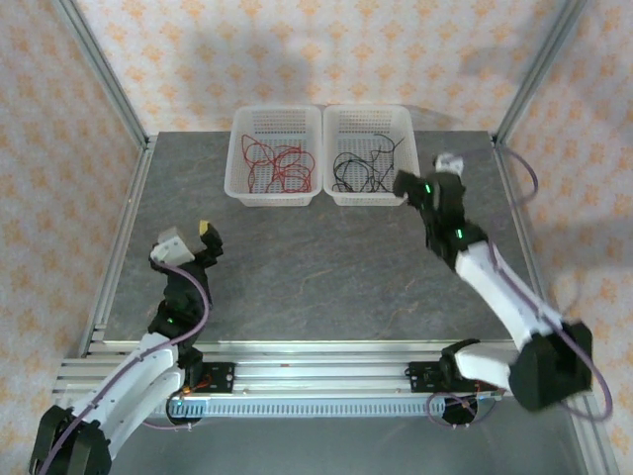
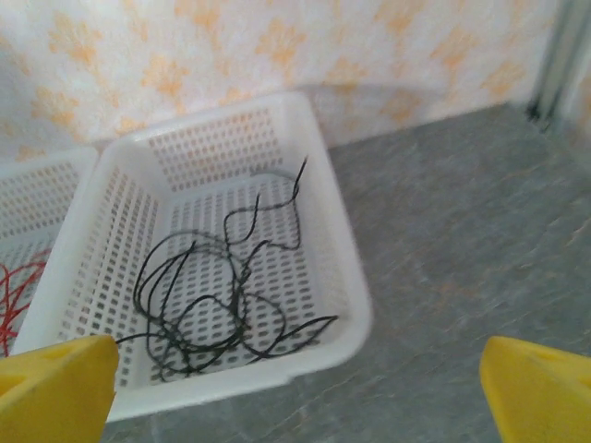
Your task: Untangle the cables
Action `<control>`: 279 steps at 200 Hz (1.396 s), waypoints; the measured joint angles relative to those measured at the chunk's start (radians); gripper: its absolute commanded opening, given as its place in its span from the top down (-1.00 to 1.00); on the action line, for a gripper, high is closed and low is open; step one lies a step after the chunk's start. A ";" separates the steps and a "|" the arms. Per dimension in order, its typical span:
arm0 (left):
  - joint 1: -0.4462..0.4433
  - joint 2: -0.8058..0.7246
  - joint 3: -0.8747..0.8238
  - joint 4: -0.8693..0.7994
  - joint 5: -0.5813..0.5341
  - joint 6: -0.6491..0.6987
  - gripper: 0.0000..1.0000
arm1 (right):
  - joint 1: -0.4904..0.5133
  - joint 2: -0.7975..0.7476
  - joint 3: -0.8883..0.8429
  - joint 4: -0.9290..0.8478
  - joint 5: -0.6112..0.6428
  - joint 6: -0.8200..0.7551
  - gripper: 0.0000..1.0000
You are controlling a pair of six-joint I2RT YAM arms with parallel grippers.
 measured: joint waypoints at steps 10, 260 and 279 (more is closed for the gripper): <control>0.005 0.027 -0.035 0.066 -0.047 0.033 -0.99 | 0.000 -0.106 -0.146 0.090 0.029 -0.021 -0.99; 0.327 0.900 0.064 0.800 0.474 0.130 -0.99 | -0.312 0.441 -0.543 1.167 -0.263 -0.146 -0.99; 0.327 0.900 0.074 0.782 0.519 0.142 -0.99 | -0.312 0.441 -0.543 1.167 -0.263 -0.148 -0.99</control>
